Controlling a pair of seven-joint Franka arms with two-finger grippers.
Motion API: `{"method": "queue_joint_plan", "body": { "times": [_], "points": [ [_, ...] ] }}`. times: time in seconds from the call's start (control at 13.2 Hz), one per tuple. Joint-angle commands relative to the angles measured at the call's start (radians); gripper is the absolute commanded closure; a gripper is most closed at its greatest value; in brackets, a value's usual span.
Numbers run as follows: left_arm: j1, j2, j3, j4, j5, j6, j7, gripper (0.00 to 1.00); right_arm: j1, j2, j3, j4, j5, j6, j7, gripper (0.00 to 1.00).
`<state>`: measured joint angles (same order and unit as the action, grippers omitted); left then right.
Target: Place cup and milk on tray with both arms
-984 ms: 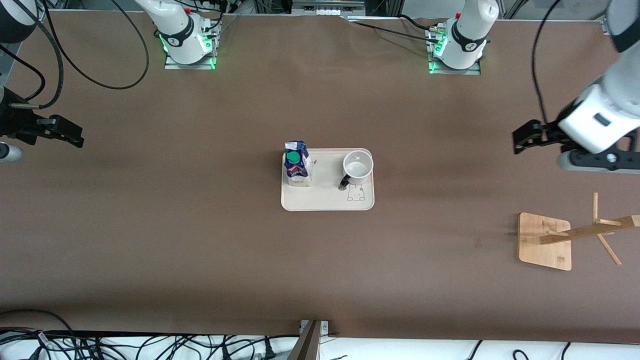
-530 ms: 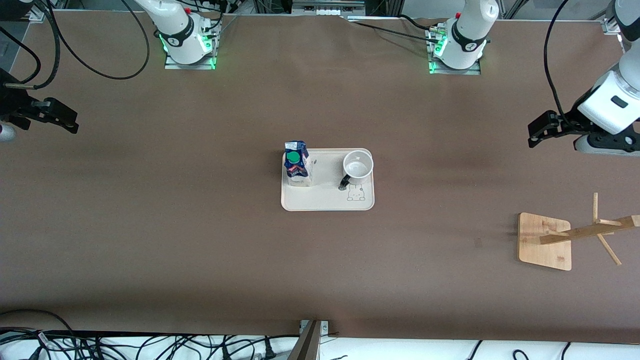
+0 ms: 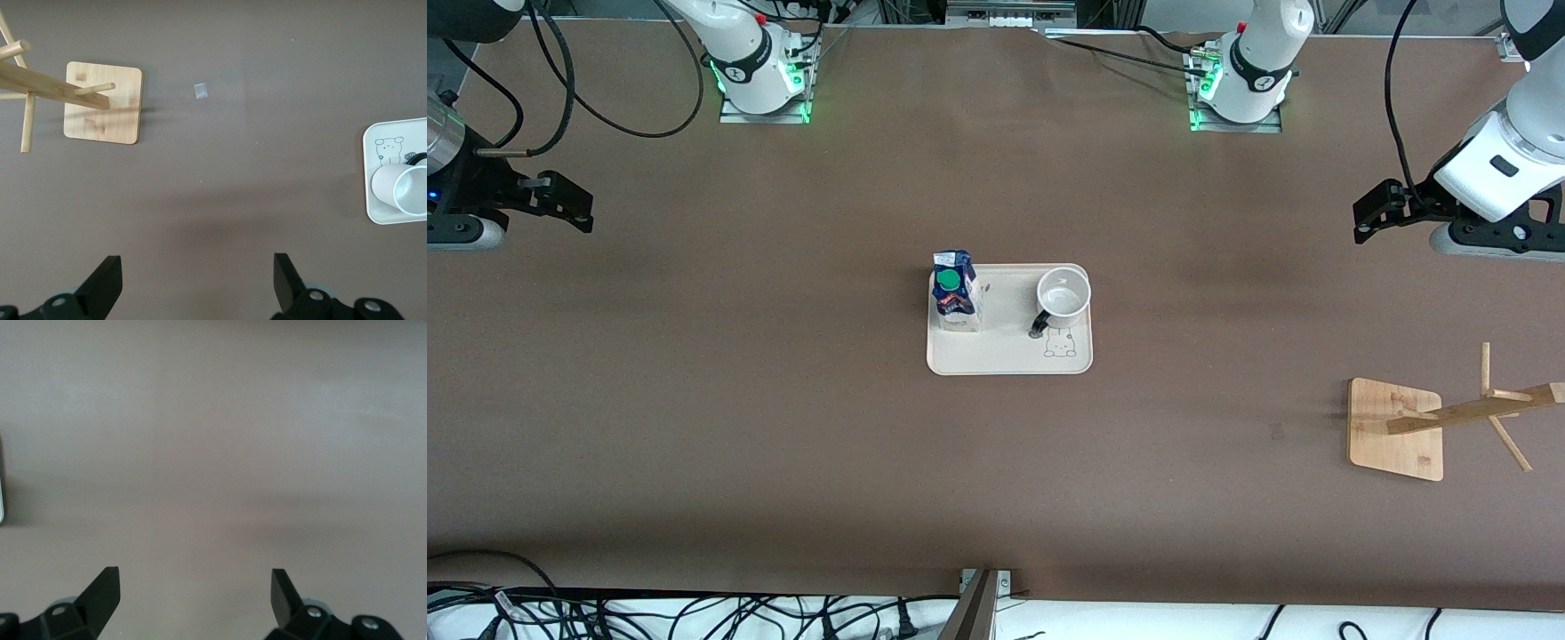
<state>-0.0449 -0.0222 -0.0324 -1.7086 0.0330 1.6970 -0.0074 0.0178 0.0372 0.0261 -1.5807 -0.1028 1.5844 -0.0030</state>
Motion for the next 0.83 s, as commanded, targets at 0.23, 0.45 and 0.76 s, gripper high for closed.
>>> {"method": "queue_joint_plan", "body": {
  "times": [0.23, 0.45, 0.76],
  "points": [
    [-0.003, -0.01, -0.034, 0.0, 0.054, -0.016, -0.052, 0.0, 0.016, 0.01, -0.015, 0.022, -0.006, -0.023, -0.02, 0.0],
    [-0.003, -0.012, -0.034, 0.0, 0.051, -0.017, -0.051, 0.0, 0.019, 0.027, -0.012, 0.024, -0.023, -0.03, -0.017, 0.0],
    [-0.003, -0.01, -0.046, 0.001, 0.053, -0.017, -0.051, 0.0, 0.063, 0.026, 0.057, 0.044, -0.153, -0.093, -0.017, 0.0]
  ]
}}
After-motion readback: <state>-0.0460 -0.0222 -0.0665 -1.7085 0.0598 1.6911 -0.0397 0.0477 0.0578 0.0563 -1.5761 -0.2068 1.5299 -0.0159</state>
